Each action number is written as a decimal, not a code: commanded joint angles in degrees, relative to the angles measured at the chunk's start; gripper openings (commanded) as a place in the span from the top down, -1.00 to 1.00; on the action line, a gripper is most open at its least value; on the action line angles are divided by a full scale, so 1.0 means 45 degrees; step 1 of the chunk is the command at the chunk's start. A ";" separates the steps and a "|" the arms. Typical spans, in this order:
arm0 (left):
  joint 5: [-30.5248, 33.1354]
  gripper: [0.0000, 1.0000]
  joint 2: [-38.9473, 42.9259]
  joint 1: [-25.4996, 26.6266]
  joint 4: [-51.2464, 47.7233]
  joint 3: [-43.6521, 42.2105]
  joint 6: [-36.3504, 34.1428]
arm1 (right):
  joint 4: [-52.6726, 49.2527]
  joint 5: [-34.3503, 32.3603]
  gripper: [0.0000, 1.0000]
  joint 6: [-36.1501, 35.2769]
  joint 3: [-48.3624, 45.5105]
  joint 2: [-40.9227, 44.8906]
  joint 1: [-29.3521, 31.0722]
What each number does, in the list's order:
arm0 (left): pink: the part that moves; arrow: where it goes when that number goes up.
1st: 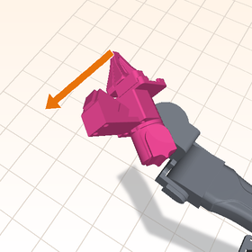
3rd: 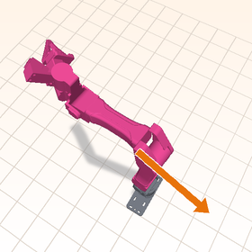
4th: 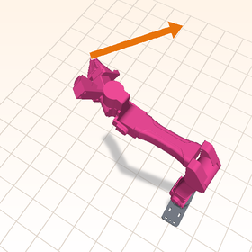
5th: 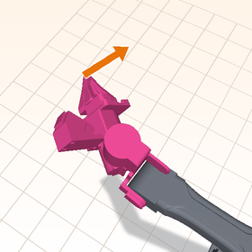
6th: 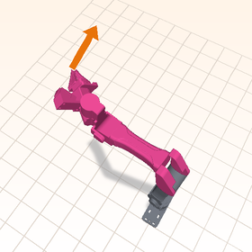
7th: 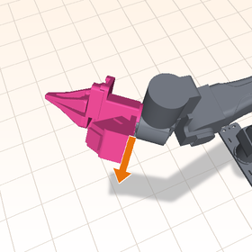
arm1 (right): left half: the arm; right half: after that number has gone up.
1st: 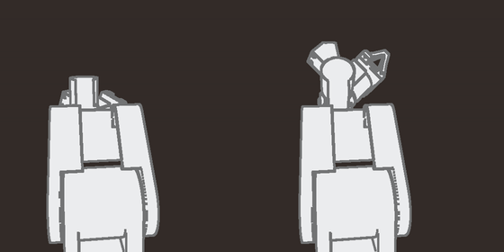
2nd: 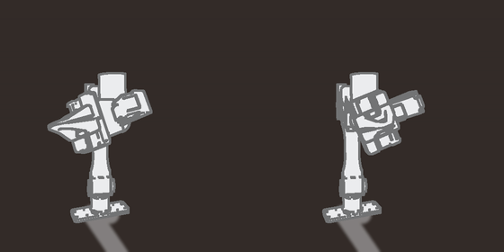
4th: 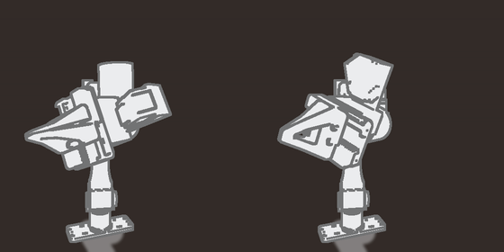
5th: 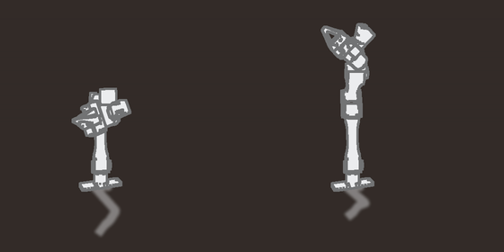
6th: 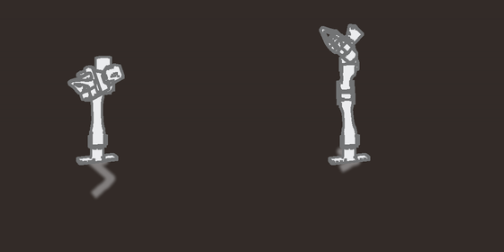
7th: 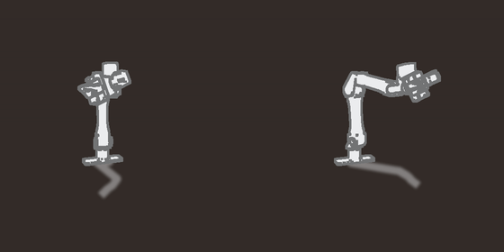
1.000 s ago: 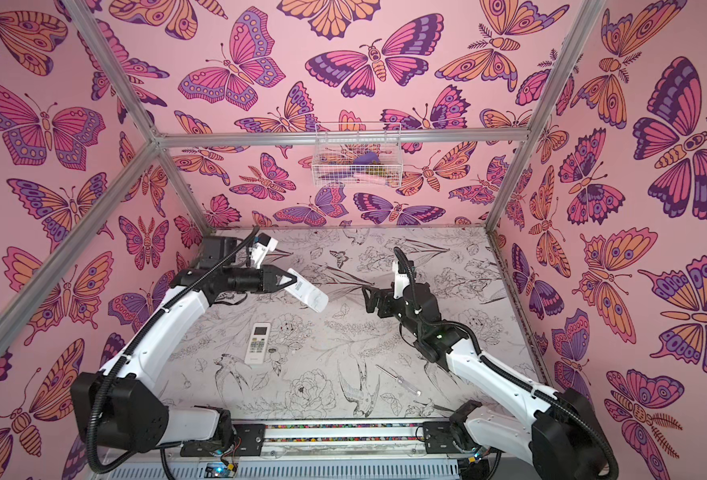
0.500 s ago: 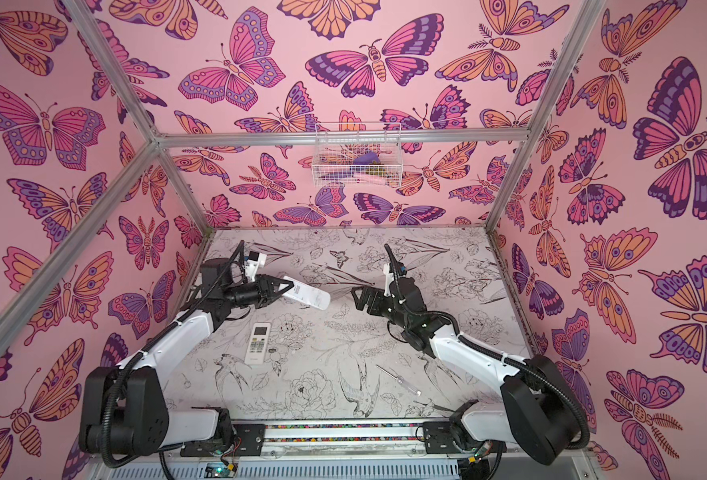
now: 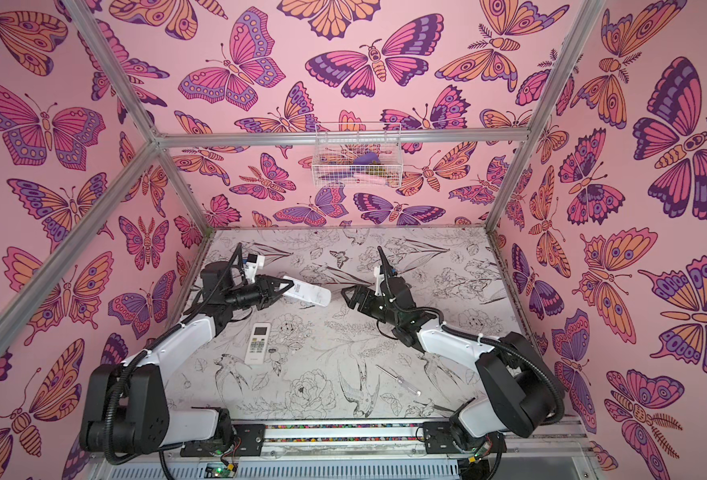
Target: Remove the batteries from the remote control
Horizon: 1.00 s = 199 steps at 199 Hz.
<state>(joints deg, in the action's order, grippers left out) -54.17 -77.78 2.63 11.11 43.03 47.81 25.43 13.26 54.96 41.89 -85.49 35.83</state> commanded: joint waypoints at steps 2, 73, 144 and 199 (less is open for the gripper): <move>0.0004 1.00 -0.0218 -0.0063 0.0837 -0.0341 0.0638 | 0.1946 0.0884 -0.80 0.1392 0.0425 -0.0638 0.0248; -0.0214 1.00 -0.0297 -0.0038 0.1103 -0.0359 0.1236 | 0.3412 0.1939 -0.65 0.2767 0.0783 -0.2119 0.0746; -0.0291 1.00 -0.0414 0.0098 0.1283 -0.0319 0.1210 | 0.2979 0.2253 -0.53 0.2553 0.1590 -0.2660 0.1119; -0.0306 1.00 -0.0411 0.0190 0.0968 -0.0079 0.1087 | 0.3172 0.2200 -0.31 0.2727 0.1896 -0.3226 0.1115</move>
<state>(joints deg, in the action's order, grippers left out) -54.43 -79.35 3.03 14.98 41.89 53.06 36.69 23.22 65.82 49.15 -98.13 40.60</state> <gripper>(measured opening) 0.189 0.691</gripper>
